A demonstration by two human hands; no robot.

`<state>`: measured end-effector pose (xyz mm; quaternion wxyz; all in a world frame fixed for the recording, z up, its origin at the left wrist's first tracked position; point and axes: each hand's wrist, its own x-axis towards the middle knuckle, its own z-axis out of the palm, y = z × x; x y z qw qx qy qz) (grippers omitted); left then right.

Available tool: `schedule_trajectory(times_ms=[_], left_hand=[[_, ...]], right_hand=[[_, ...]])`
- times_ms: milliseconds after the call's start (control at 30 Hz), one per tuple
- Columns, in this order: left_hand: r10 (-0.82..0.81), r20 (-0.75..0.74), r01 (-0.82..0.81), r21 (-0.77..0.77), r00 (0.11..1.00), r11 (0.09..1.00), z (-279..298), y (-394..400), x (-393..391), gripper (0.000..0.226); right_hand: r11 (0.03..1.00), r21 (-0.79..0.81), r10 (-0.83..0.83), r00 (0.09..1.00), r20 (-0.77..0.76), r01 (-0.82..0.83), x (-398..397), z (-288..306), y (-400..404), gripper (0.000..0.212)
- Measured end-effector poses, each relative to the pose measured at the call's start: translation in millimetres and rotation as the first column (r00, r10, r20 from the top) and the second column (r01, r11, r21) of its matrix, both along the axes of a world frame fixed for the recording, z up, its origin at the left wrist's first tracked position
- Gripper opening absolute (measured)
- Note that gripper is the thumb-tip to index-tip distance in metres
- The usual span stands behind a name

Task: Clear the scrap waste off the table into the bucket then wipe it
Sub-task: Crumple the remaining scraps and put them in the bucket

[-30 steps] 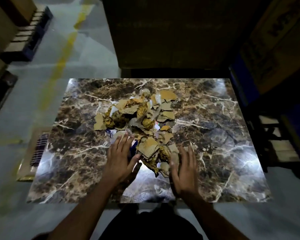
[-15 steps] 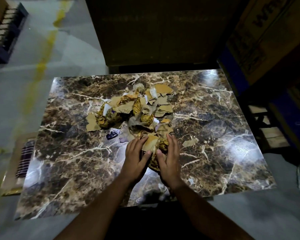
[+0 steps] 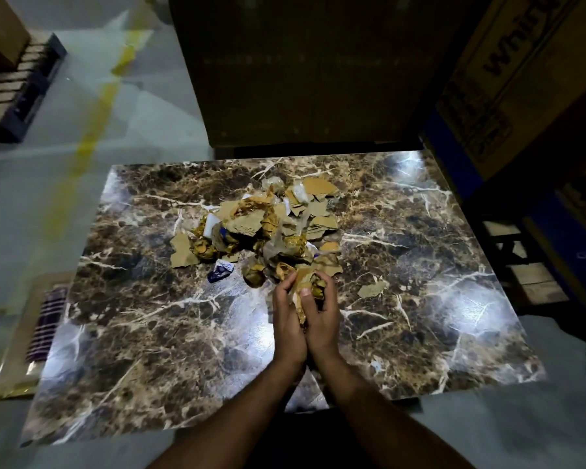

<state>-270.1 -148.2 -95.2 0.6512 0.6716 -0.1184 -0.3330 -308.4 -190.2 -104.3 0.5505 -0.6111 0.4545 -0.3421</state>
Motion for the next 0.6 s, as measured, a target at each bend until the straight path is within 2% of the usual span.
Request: schedule_trajectory(times_ms=[67,200,367,467,533,600], left_hand=[[0.003,-0.024,-0.003,-0.001,1.0,1.0,9,-2,-3,0.064],[0.003,-0.048,-0.007,-0.085,0.999,0.996,34,-5,-3,0.04],[0.023,-0.047,-0.029,-0.149,0.999,0.988,60,-12,5,0.042],[0.02,-0.027,-0.024,-0.173,0.999,0.985,75,-15,9,0.05],[0.029,0.034,-0.023,-0.184,0.999,0.983,83,-17,11,0.056],[0.035,0.035,-0.028,-0.174,0.999,0.984,87,-19,14,0.056]], right_hand=[[1.0,0.019,-0.004,1.0,0.024,0.003,-2,11,-3,0.042],[1.0,0.015,-0.018,0.996,0.093,0.017,-6,42,-7,0.039],[0.998,0.054,-0.019,0.995,0.096,0.013,0,62,-10,0.043],[0.998,0.068,-0.025,0.988,0.156,0.014,4,78,-14,0.047],[0.999,0.04,-0.009,0.982,0.187,0.001,8,92,-18,0.043],[1.0,0.027,0.01,0.983,0.183,-0.015,10,97,-22,0.04]])
